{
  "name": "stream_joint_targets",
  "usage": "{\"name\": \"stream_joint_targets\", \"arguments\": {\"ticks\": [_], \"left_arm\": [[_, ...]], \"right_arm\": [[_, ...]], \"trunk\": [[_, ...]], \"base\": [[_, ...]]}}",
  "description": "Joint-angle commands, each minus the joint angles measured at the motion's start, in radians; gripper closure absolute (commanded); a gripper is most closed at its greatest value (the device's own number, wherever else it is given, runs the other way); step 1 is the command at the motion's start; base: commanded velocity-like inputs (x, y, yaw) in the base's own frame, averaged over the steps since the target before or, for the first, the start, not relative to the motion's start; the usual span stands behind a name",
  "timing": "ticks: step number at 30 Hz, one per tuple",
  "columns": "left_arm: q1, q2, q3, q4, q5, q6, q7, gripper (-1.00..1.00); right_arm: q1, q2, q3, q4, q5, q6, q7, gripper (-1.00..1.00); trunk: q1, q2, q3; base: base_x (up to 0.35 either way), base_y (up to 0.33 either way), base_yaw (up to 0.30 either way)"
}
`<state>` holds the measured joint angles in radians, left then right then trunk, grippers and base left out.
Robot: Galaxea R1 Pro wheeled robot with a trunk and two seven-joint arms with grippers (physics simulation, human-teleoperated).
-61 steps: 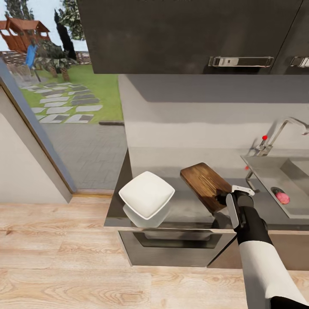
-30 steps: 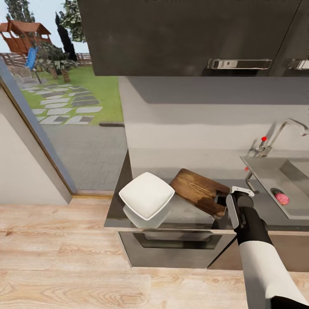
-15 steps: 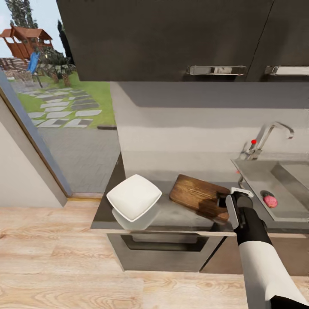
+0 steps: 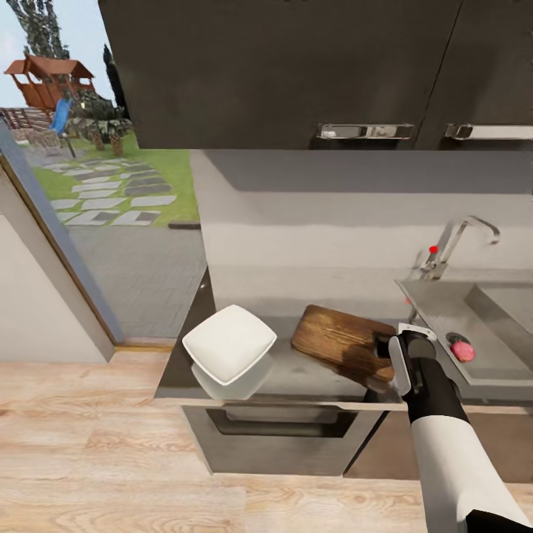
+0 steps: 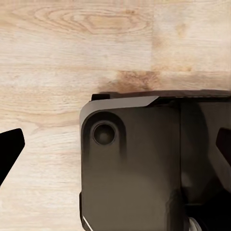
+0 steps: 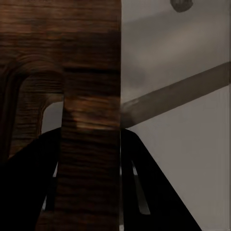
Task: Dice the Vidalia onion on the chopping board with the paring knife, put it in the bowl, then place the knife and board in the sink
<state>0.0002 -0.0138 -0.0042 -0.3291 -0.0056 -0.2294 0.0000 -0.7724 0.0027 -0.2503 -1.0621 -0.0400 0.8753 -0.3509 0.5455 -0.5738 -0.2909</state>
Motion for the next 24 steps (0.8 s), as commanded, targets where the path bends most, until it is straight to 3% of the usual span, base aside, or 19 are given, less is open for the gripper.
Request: {"name": "stream_joint_targets", "arguments": {"ticks": [1, 18, 24], "left_arm": [[0.0, 0.0, 0.0, -0.001, -0.001, -0.001, 0.0, -1.0], [0.0, 0.0, 0.0, -0.001, -0.001, -0.001, 0.0, -1.0], [0.0, 0.0, 0.0, -0.001, -0.001, -0.002, 0.0, -1.0]], "right_arm": [[-0.001, 0.002, 0.001, -0.001, -0.006, 0.004, -0.005, 1.0], [-0.001, 0.003, 0.002, -0.001, -0.007, 0.004, -0.003, 1.0], [-0.001, 0.003, 0.004, -0.001, -0.007, 0.004, -0.003, 1.0]], "trunk": [[0.0, -0.001, 0.0], [0.0, -0.001, 0.027], [0.0, -0.001, 0.037]], "base": [[0.0, -0.309, 0.0], [0.0, -0.315, 0.0], [0.0, -0.151, 0.0]]}}
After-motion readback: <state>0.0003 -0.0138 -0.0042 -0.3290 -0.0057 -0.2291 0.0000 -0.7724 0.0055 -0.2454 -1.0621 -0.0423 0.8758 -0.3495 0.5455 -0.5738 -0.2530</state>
